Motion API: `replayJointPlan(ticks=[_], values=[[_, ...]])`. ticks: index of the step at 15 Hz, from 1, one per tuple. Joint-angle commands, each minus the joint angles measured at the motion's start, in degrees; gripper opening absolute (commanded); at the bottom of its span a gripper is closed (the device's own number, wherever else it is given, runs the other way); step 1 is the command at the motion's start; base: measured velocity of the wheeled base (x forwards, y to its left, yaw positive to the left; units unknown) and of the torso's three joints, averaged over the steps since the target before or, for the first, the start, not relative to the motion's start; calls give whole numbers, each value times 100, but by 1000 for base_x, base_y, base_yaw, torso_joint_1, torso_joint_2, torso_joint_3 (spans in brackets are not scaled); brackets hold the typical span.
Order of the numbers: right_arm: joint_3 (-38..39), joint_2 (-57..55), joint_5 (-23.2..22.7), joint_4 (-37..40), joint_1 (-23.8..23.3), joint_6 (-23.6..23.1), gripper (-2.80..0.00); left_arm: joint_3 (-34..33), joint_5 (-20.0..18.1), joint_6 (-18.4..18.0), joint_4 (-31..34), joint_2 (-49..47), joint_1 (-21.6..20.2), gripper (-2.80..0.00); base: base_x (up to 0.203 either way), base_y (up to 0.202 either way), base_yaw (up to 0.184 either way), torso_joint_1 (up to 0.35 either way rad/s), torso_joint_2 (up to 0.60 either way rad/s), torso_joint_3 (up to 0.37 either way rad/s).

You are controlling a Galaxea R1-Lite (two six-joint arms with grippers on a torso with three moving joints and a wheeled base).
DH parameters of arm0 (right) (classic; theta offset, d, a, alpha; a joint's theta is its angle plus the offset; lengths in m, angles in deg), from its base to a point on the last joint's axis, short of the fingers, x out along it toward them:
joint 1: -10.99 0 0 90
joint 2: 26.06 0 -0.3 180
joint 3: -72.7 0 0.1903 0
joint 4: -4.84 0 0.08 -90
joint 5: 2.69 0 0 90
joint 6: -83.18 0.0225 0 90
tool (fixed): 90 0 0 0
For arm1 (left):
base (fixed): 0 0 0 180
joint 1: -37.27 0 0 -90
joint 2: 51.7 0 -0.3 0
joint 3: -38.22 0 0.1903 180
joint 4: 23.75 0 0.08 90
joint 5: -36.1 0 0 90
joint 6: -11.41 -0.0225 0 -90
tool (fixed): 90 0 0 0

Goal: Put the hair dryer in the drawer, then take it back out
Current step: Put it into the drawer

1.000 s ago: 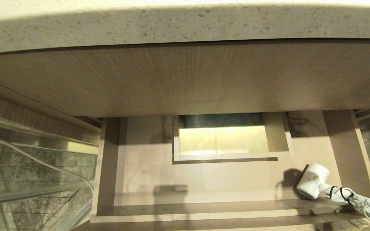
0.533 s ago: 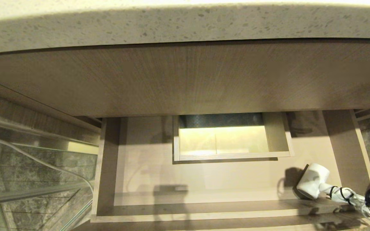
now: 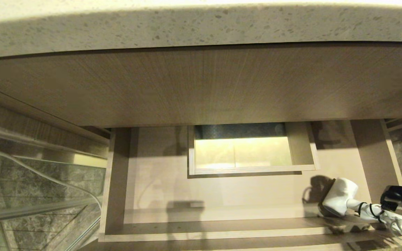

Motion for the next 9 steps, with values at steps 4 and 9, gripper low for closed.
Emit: replayJointPlan(ticks=[4,9], values=[[-7,-62,10,12,-9,-29,-280,-229,1,5,-8,0,-1,-280,0,0,0,0,0,0],[19,-62,10,12,-9,-29,-280,-229,1,5,-8,0,-1,-280,0,0,0,0,0,0]])
